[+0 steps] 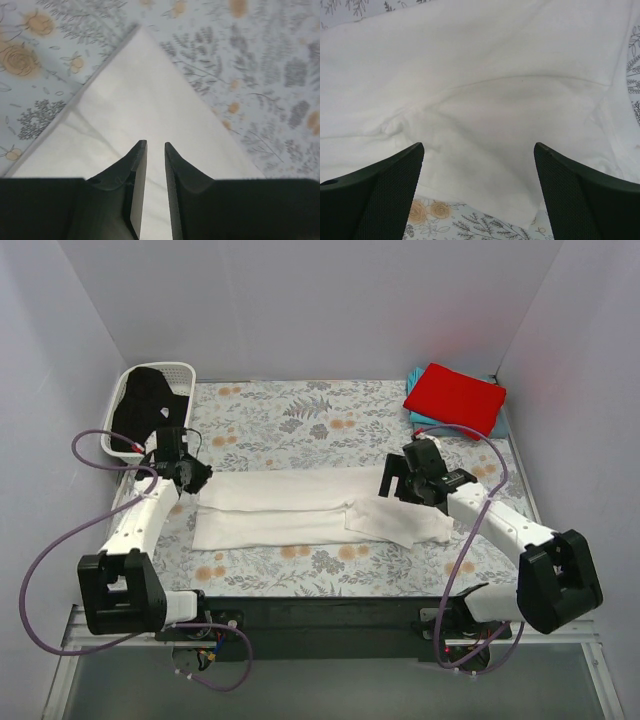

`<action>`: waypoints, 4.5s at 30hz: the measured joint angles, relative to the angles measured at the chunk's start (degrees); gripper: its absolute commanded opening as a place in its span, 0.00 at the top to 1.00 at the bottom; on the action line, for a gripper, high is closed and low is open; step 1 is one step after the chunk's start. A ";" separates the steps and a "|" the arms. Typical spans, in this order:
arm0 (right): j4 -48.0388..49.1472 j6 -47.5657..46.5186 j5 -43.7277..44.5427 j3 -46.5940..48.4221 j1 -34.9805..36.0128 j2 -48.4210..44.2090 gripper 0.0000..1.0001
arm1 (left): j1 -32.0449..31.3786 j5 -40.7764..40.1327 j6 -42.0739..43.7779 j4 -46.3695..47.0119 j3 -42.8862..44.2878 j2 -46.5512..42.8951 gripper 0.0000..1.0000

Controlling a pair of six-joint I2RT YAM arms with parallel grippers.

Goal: Fold and stack the t-shirts
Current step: Fold the tshirt

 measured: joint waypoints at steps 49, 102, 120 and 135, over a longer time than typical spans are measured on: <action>-9.42 -21.24 -17.22 82.99 1.51 69.44 0.02 | -44.48 20.81 -23.74 3.06 -16.04 -1.70 0.71; 1.44 -11.67 -8.98 15.08 -1.38 18.78 0.02 | -25.75 -12.55 29.77 18.18 74.97 72.72 1.00; 1.68 -14.45 -13.92 20.35 -1.38 25.90 0.02 | -13.33 -14.45 10.01 16.02 75.93 72.39 0.46; 3.74 -3.26 -16.52 5.16 7.10 8.39 0.21 | -14.62 -7.80 5.84 14.71 23.71 21.62 0.27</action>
